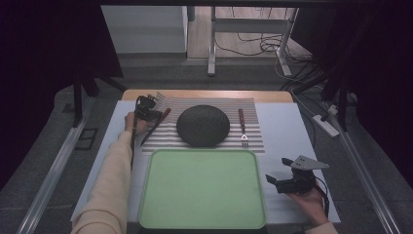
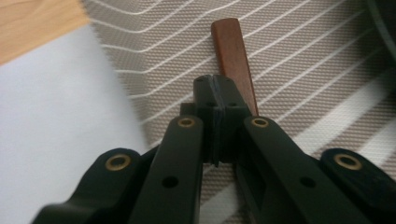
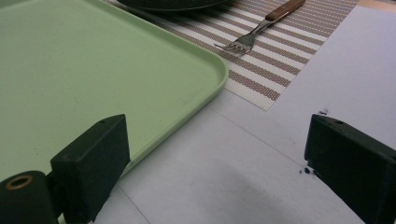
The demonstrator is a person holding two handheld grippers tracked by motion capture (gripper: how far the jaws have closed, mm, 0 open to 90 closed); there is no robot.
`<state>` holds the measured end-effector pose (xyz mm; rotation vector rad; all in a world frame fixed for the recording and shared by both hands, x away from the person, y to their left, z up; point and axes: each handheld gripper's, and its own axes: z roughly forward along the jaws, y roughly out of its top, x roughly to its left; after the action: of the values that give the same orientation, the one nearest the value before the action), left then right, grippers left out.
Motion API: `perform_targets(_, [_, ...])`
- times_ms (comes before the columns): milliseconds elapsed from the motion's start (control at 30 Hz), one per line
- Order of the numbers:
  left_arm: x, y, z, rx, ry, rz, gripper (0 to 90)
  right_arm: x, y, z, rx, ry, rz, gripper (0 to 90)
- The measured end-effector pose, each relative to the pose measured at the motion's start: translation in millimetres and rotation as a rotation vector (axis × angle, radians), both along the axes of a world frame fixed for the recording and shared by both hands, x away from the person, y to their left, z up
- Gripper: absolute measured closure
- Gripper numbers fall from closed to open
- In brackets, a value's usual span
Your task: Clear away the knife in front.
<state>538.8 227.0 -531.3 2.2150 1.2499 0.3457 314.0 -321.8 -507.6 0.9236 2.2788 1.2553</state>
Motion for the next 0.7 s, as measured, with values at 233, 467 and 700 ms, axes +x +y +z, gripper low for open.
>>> perform_targets(233, [-10.9, -18.0, 1.5, 0.001, 0.006, -0.073, 88.6, -0.5, -1.0, 0.8, 0.012, -0.004, -0.001, 6.7])
perform_targets(467, [-17.0, -21.2, 9.3, 0.021, -0.010, -0.078, 88.6, -1.8, -1.0, 1.8, 0.019, -0.011, 0.005, 6.7])
perform_targets(700, [-26.2, -13.2, 32.4, 0.044, -0.042, -0.078, 55.3, -0.9, -3.4, 0.8, 0.024, -0.005, -0.001, 6.8])
